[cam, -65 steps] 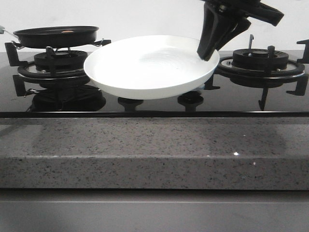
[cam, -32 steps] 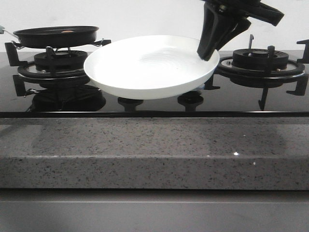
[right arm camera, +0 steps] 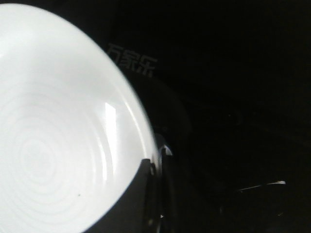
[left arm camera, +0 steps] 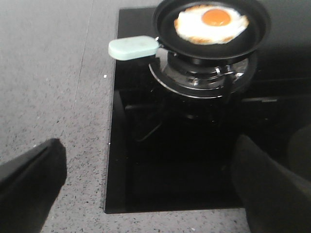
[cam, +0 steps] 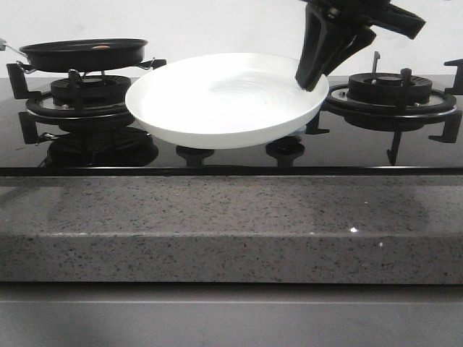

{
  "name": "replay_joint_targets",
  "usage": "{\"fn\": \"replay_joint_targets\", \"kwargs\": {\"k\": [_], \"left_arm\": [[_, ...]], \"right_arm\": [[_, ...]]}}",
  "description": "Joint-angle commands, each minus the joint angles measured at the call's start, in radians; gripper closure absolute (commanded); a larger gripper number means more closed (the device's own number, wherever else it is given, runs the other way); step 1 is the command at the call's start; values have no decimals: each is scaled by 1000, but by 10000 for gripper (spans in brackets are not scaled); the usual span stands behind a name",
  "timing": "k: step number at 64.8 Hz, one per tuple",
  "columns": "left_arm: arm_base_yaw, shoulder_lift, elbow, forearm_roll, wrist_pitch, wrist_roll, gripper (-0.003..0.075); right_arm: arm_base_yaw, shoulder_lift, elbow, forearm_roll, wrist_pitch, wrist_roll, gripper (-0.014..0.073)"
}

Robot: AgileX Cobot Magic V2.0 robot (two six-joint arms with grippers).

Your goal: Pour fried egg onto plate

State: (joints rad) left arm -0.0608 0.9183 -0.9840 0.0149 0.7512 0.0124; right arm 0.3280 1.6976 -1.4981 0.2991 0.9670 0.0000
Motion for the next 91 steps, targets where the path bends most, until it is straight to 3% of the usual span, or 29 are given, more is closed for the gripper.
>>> {"fn": "replay_joint_targets", "kwargs": {"k": [1, 6, 19, 26, 46, 62, 80, 91], "left_arm": [[55, 71, -99, -25, -18, -7, 48], [120, 140, -157, -102, 6, 23, 48], [315, 298, -246, -592, 87, 283, 49], [399, 372, -253, -799, 118, 347, 49], [484, 577, -253, -1281, 209, 448, 49], [484, 697, -253, -1506, 277, 478, 101], [467, 781, -253, -1560, 302, 478, 218], [456, 798, -253, -1568, 315, 478, 251]], "right_arm": [[-1, -46, -21, 24, -38, -8, 652], [-1, -46, -21, 24, -38, -8, 652], [-1, -46, -21, 24, -38, -8, 652], [-1, -46, -21, 24, -38, -8, 652], [-1, -46, -21, 24, -38, -8, 652], [-1, -46, -21, 24, -38, -8, 652], [-1, -46, -21, 24, -38, -8, 652], [-1, -46, -21, 24, -38, -8, 652]]}}
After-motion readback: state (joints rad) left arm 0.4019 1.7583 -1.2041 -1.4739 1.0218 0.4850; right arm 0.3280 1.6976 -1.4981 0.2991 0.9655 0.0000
